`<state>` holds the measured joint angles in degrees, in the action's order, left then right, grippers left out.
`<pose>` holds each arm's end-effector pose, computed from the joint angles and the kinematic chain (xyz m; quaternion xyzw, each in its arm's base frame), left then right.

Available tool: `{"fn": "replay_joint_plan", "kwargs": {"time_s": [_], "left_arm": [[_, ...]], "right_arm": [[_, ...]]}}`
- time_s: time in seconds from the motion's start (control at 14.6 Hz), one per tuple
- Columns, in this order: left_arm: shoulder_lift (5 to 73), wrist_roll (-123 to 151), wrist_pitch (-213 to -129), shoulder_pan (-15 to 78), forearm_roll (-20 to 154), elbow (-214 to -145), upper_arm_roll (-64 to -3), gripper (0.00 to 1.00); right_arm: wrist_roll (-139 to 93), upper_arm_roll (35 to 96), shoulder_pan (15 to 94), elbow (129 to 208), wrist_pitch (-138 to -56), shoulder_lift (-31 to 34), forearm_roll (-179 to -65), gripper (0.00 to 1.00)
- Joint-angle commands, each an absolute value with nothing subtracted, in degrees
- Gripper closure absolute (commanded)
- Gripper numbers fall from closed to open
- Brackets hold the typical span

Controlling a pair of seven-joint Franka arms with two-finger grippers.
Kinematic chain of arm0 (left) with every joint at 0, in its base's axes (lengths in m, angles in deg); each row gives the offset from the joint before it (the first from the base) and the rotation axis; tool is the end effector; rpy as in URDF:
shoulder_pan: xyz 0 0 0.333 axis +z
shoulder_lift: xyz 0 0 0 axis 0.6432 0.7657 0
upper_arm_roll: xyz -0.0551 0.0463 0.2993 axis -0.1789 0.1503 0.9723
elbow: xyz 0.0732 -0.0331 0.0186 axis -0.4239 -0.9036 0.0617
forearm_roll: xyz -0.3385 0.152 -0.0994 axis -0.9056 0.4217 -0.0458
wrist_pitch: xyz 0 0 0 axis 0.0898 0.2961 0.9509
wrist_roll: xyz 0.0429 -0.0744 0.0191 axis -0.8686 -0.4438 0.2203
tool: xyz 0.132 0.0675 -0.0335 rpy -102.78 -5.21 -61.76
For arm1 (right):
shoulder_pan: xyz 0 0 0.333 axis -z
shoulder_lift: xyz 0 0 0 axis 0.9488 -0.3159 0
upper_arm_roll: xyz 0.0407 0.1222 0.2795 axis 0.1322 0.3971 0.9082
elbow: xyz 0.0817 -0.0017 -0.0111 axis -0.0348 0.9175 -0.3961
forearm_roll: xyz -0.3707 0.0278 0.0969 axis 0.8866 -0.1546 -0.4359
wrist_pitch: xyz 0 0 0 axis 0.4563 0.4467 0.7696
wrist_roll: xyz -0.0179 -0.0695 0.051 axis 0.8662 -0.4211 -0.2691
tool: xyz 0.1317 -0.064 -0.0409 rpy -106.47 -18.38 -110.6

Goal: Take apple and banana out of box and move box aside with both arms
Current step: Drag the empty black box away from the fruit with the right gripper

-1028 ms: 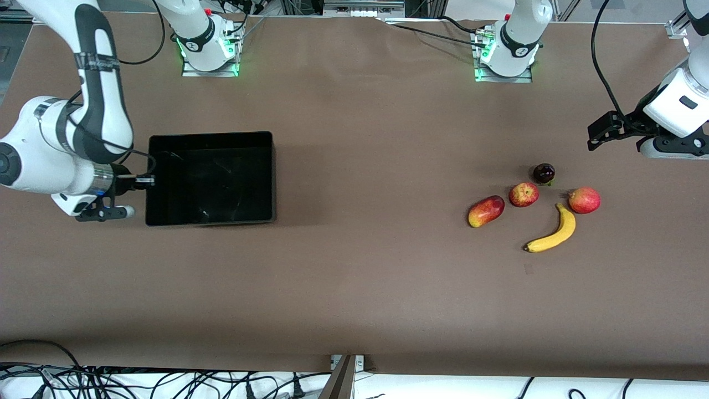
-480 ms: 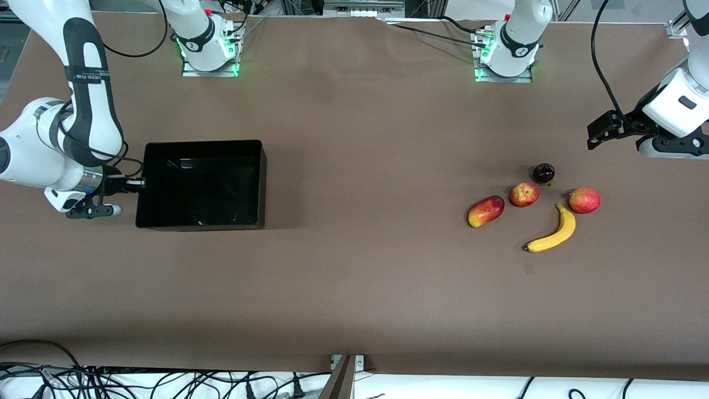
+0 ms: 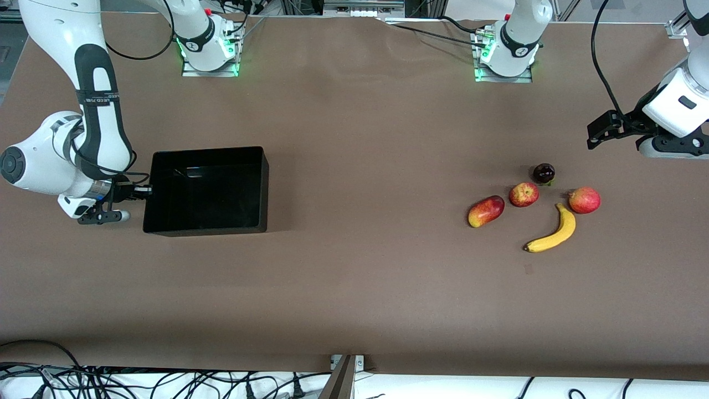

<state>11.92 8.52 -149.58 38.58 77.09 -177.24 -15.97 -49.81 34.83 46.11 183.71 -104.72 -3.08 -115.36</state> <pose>0.5423 -0.0167 0.5328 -0.9999 0.0111 0.0029 0.0122 0.5669 -0.0711 0.2006 -0.9932 -0.0280 0.0633 0.0933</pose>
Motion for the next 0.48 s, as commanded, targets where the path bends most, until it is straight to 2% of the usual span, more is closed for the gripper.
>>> {"fn": "replay_joint_plan", "kwargs": {"time_s": [0.0, 0.07, 0.41], "left_arm": [[12.72, 10.87, -147.59, 38.36, 78.34, -175.38, -16.18, 0.0], [12.72, 11.4, -147.23, 38.36, 78.34, -175.38, -16.18, 0.0], [12.72, 11.23, -147.05, 38.36, 78.33, -175.29, -16.09, 0.0]], "right_arm": [[-50.55, 35.65, 46.01, 183.59, -104.13, -1.63, -117.14, 0.3], [-50.54, 35.74, 45.75, 183.24, -104.12, -1.36, -117.05, 0.0], [-38.44, 35.22, 40.31, 177.53, -98.87, 0.39, -115.57, 0.0]]}}
